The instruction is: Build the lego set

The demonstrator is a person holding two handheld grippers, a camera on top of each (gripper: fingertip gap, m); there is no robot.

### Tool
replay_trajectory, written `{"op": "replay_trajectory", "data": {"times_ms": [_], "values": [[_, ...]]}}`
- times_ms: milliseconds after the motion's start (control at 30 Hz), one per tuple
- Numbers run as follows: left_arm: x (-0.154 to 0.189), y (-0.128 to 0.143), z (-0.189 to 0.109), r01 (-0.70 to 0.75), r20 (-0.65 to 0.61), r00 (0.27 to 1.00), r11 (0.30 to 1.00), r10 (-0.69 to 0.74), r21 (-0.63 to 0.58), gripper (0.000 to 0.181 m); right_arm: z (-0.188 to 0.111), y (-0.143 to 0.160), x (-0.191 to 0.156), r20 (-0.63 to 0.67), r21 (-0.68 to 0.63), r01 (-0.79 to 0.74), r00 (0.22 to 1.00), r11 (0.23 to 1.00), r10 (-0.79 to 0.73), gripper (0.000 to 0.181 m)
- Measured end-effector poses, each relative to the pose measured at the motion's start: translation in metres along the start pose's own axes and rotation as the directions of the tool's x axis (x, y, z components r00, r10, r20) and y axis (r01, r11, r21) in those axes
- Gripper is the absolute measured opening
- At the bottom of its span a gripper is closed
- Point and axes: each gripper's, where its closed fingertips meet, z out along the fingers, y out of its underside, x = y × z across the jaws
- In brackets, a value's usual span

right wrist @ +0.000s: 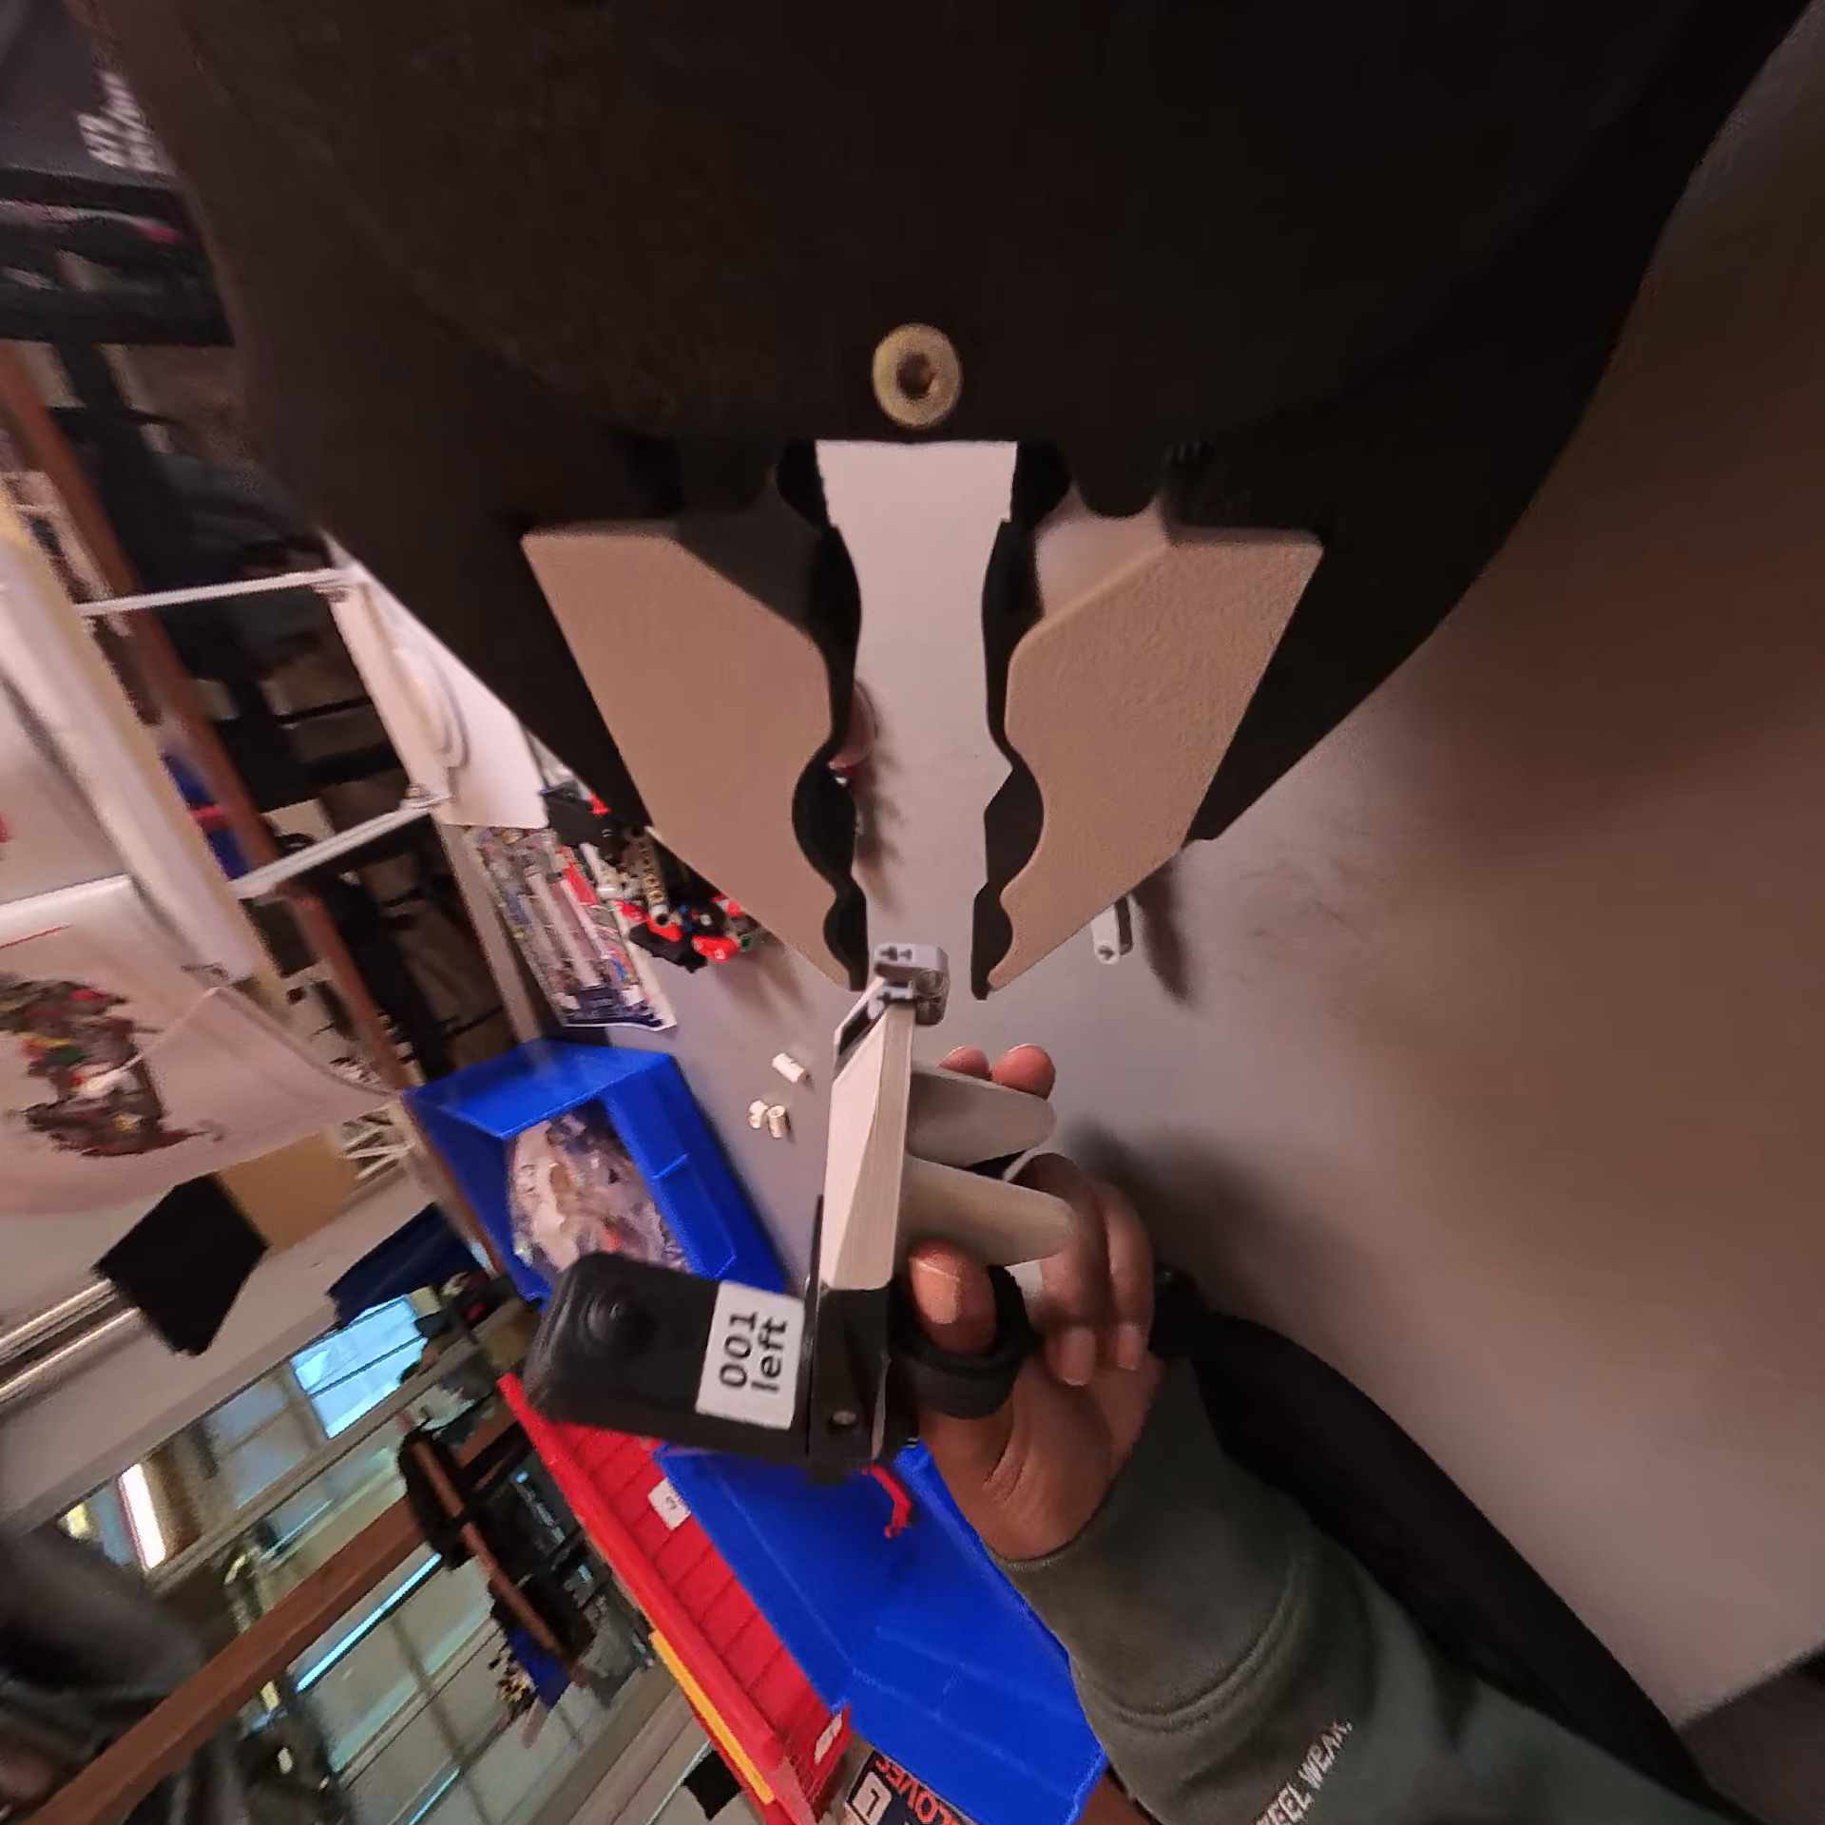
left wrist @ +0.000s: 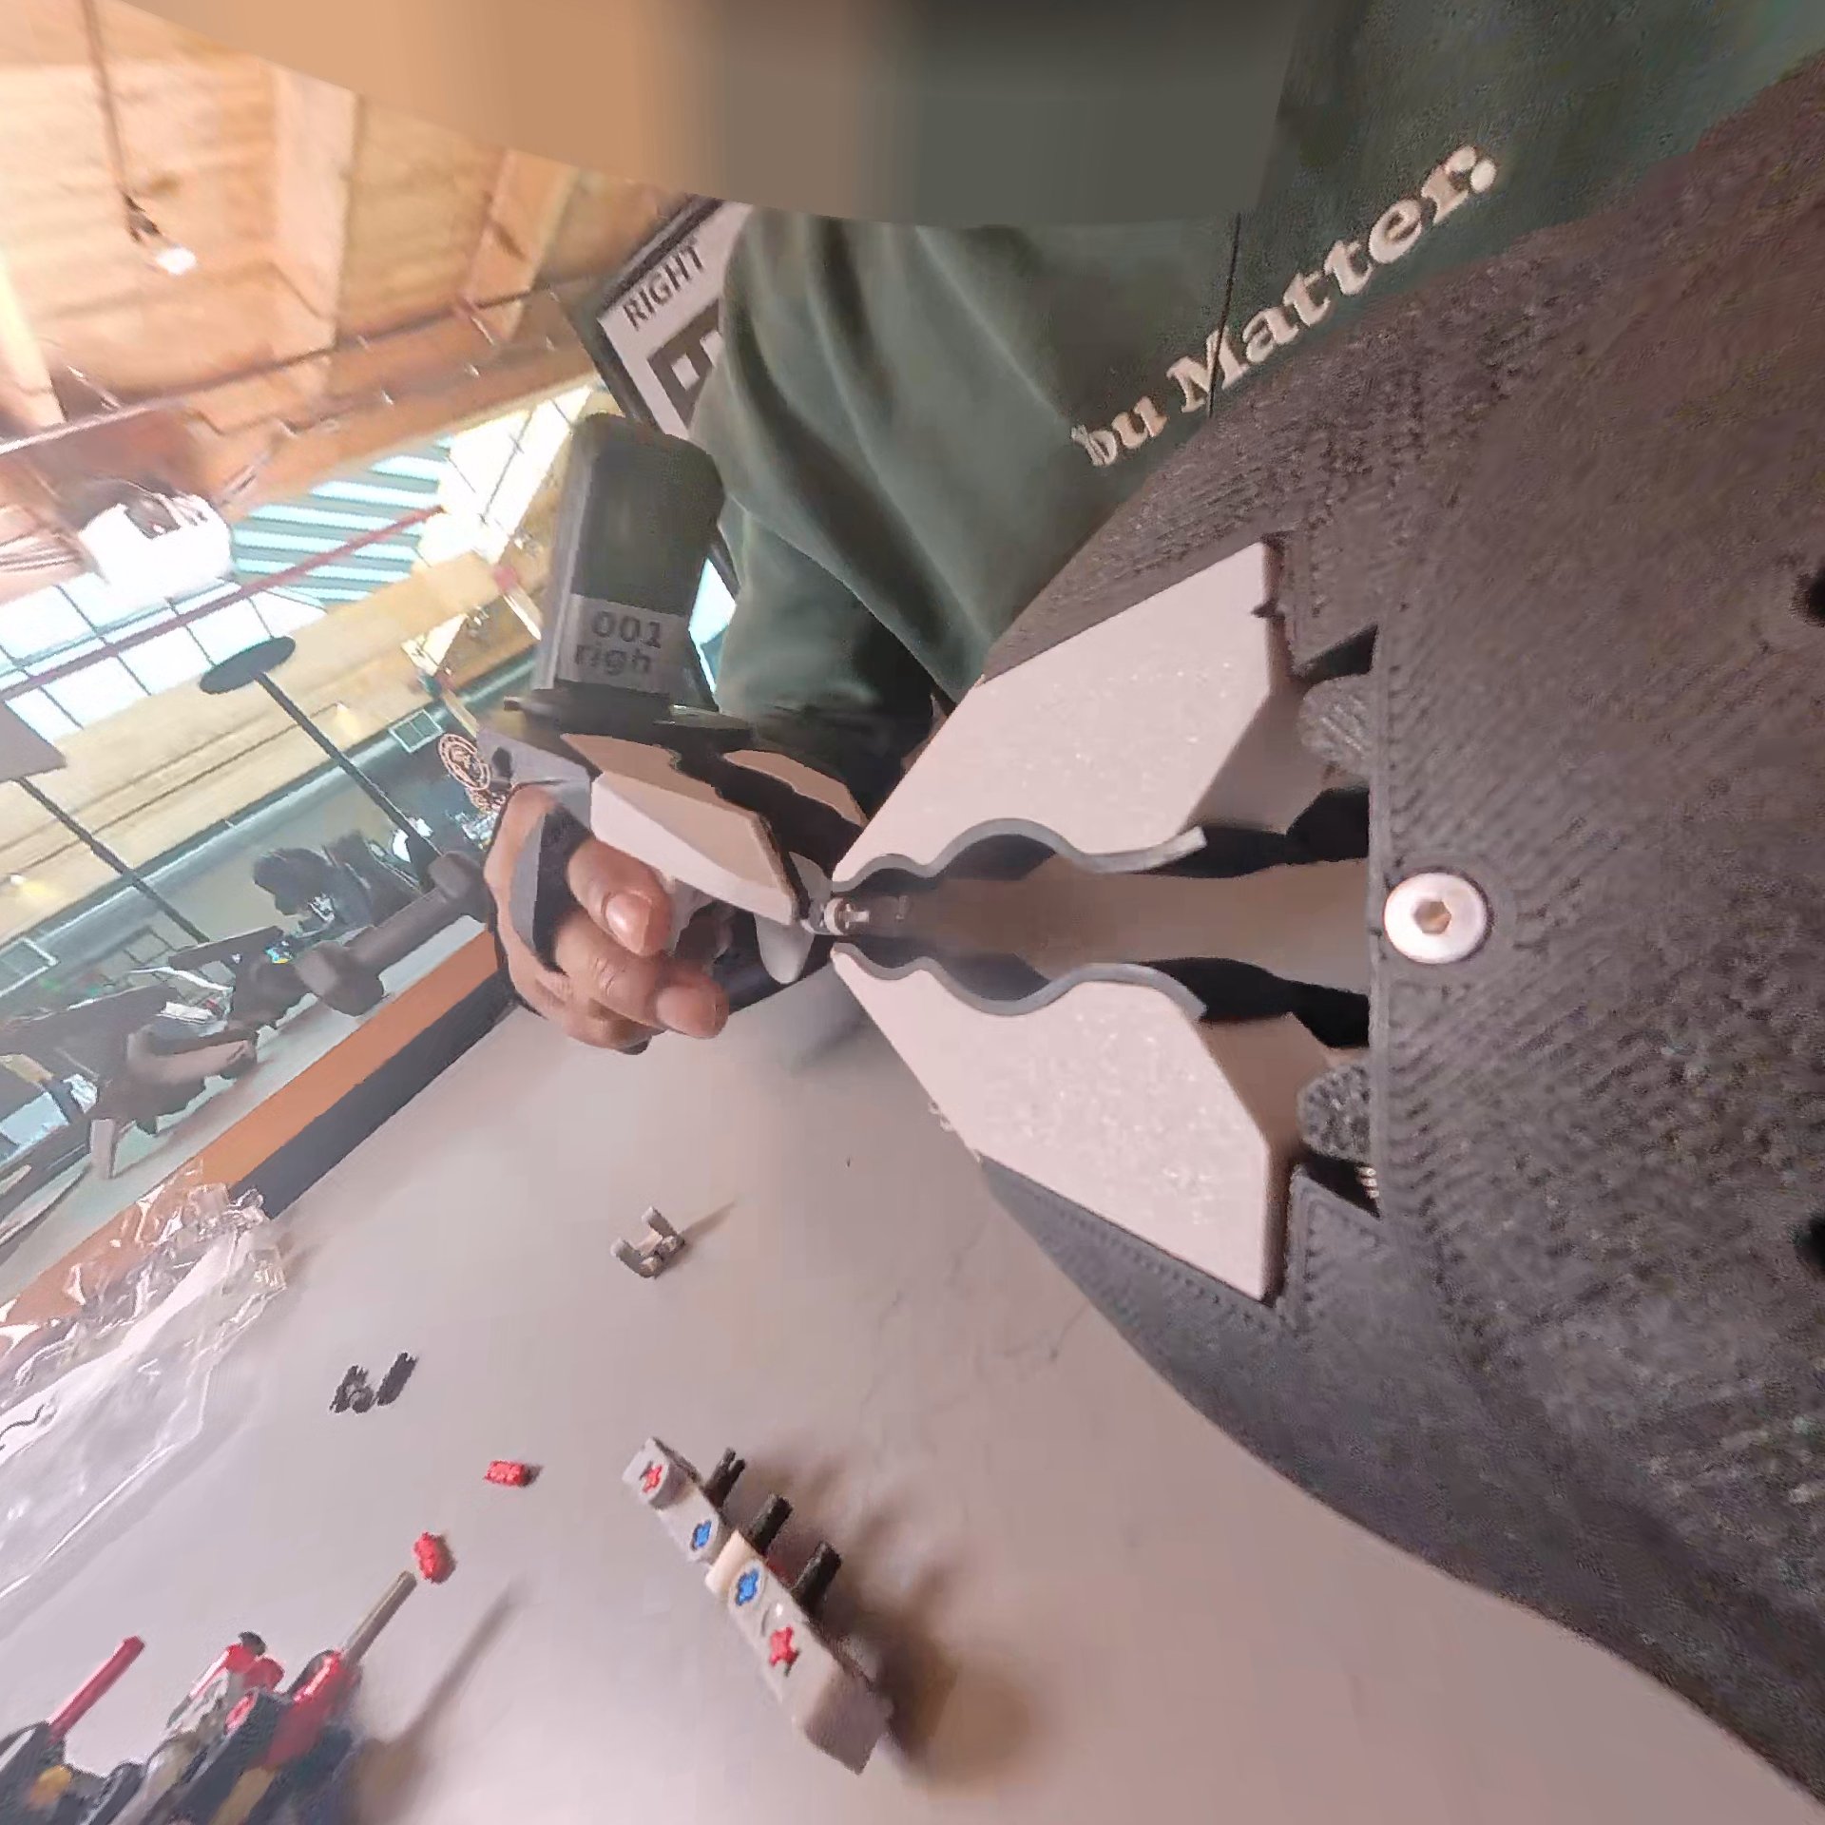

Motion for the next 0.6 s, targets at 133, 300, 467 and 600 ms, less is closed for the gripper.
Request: {"op": "replay_trajectory", "data": {"times_ms": [133, 300, 467, 600], "values": [[0.002, -0.002, 0.000, 0.086, -0.051, 0.995, 0.996, -0.085, 0.027, 0.004, 0.002, 0.000, 0.002, -0.052, -0.038, 0.130, 0.990, 0.991, -0.131, 0.015], [0.001, -0.003, 0.001, 0.113, -0.061, 0.992, 0.993, -0.110, 0.038, 0.004, 0.002, 0.001, 0.003, -0.063, -0.048, 0.133, 0.989, 0.990, -0.136, 0.014], [0.006, -0.010, -0.002, -0.064, -0.010, 0.998, 0.996, 0.065, 0.061, 0.020, -0.005, -0.001, 0.005, 0.065, 0.057, -0.251, 0.967, 0.966, 0.247, 0.014], [0.012, -0.005, -0.001, -0.330, 0.072, 0.941, 0.944, 0.330, -0.016, 0.026, -0.011, -0.007, 0.005, 0.210, 0.106, -0.514, 0.848, 0.851, 0.486, 0.013]]}}
